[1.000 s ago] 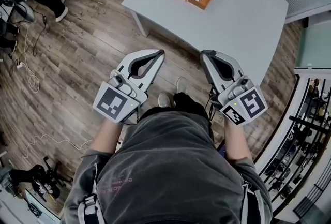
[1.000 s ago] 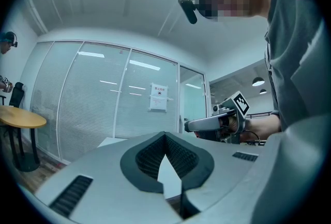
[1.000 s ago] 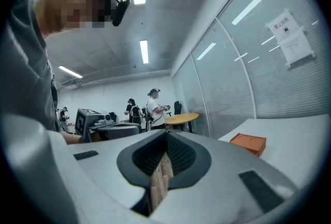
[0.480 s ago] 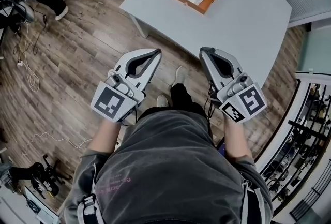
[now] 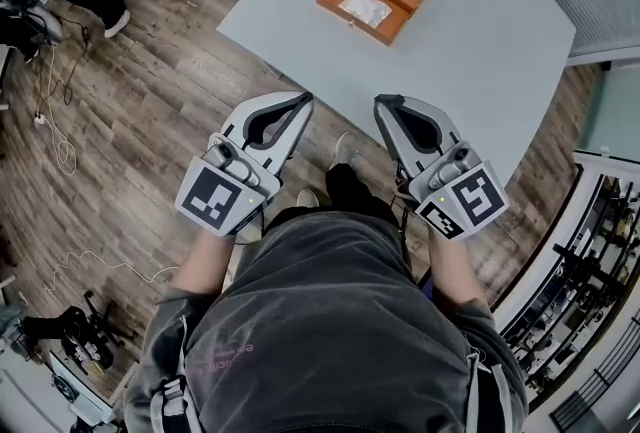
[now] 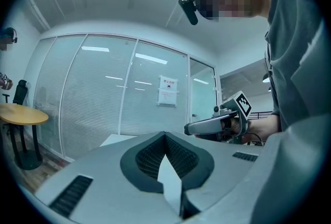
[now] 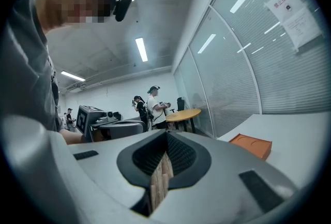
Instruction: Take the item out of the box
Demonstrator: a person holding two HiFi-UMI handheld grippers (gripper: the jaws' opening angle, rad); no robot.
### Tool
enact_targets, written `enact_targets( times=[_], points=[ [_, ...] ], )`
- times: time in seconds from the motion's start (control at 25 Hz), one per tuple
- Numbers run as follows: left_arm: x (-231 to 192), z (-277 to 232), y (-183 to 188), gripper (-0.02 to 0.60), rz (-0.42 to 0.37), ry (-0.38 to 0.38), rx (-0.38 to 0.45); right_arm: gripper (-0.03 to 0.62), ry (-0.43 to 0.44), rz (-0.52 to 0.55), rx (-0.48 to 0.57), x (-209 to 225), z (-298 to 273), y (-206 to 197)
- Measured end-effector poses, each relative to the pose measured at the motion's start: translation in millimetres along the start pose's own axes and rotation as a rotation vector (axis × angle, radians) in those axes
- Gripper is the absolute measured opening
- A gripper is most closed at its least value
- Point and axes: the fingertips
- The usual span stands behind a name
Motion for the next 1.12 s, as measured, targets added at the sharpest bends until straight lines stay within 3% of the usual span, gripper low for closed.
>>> enact_targets(
  times=[0.48, 1.12],
  points=[
    [-39.1, -81.0, -0.2, 0.012, 0.028, 0.024, -0.05, 0.005, 0.013, -0.031, -0.039, 87.4, -18.5, 14.6],
    [-46.9, -150.2, -11.4, 0.011, 0.001, 0.027, -0.104, 0.005, 0.011, -0.081, -0.057, 165.2, -21.5, 3.1]
  ],
)
Point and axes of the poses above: the fingertips, and each gripper's own axes: z backward along the fingers, x to its right, y out of its top, and after that the axes turned 1 degree about z, right-handed
